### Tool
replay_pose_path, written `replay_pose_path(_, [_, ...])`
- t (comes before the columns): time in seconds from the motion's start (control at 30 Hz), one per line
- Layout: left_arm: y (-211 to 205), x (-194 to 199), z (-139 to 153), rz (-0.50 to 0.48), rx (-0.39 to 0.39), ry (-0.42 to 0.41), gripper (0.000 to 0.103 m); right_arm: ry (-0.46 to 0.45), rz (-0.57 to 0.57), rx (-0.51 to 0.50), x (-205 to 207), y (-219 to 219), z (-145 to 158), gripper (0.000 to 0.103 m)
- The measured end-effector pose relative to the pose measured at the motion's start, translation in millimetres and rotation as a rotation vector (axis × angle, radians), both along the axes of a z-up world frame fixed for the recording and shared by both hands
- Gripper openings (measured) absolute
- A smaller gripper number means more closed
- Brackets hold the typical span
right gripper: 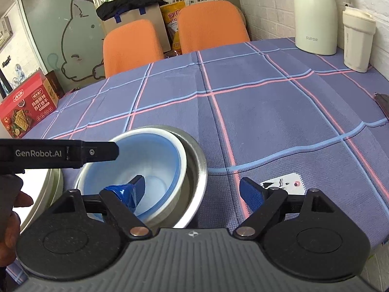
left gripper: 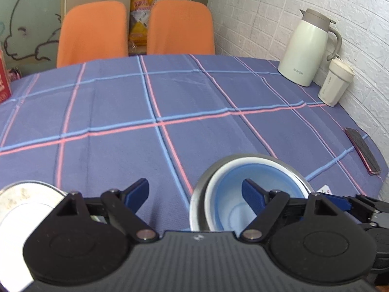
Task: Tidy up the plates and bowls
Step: 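Grip the rim of the nested bowls with the left tool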
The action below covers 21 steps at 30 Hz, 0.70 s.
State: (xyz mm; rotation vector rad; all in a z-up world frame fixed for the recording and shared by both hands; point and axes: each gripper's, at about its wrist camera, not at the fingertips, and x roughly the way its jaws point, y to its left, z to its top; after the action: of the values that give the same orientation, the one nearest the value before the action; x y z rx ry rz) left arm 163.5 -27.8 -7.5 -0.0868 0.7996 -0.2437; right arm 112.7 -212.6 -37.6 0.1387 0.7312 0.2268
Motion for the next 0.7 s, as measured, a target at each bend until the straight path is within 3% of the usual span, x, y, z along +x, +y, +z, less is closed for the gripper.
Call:
replay_pose_path(0.37, [-9.6,18.5,-22.4,-0.019,0.024,0.086,0.081,-0.002,0.028,-0.134,8.0,21.9,-8.7,0.075])
replay_pose_path(0.47, [-12.0,18.9,-25.8,-0.024,0.033,0.089,0.081,-0.046,0.04,-0.113,2.7,19.4,-12.4,0.076])
replay_pose_path(0.57, [-11.7,18.9,-26.0,-0.025,0.037,0.087,0.09,-0.1,0.049,-0.091,-4.0,15.2,-16.7,0.077])
replay_pose_path(0.7, [-11.9,18.4,-28.3,-0.018,0.068,0.081,0.092,-0.021,0.032,-0.123,3.2,22.8,-7.3,0.076])
